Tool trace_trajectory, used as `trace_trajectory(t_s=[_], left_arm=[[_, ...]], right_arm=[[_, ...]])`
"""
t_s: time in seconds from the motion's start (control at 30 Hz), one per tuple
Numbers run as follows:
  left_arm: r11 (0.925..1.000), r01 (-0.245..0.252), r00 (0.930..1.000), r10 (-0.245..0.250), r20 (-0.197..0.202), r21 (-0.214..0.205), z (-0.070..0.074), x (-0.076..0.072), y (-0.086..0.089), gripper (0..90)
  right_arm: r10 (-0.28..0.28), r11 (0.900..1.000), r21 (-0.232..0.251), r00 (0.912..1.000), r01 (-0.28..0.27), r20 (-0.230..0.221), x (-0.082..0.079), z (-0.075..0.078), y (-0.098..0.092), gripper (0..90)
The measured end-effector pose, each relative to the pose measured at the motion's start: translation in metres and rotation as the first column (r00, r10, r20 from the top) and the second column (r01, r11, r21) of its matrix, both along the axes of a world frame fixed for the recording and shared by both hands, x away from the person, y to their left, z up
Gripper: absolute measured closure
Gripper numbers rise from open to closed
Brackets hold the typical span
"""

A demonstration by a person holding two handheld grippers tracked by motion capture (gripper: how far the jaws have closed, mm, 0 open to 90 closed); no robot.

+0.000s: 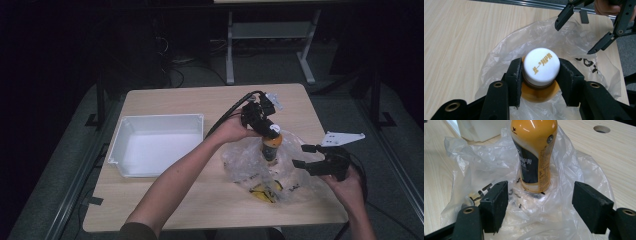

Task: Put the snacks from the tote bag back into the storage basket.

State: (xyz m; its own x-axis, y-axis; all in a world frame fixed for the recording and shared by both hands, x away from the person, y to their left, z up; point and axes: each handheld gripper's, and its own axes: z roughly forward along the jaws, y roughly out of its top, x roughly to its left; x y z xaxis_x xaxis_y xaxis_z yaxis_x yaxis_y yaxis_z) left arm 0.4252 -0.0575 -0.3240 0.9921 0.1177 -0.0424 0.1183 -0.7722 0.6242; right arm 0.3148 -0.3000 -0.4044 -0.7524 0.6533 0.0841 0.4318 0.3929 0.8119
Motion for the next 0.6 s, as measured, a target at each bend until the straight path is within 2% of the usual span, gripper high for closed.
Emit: trace_trajectory(t_s=[0.13,0.6], left_arm=[[1.0,0.006,0.9999,-0.006,0.012,0.007,0.0007,0.0002,-0.0008,57.8],[0.9997,0.012,0.9999,-0.013,0.012,0.02,0.0019,0.0007,-0.0023,58.5]], right_arm=[[-0.001,1.0,-0.004,1.0,0.001,0.001,0.0,0.0001,0.0002,28.7],[-0.011,0.9999,0.002,0.9999,0.011,0.002,0.0005,0.0003,-0.0018,27.8]])
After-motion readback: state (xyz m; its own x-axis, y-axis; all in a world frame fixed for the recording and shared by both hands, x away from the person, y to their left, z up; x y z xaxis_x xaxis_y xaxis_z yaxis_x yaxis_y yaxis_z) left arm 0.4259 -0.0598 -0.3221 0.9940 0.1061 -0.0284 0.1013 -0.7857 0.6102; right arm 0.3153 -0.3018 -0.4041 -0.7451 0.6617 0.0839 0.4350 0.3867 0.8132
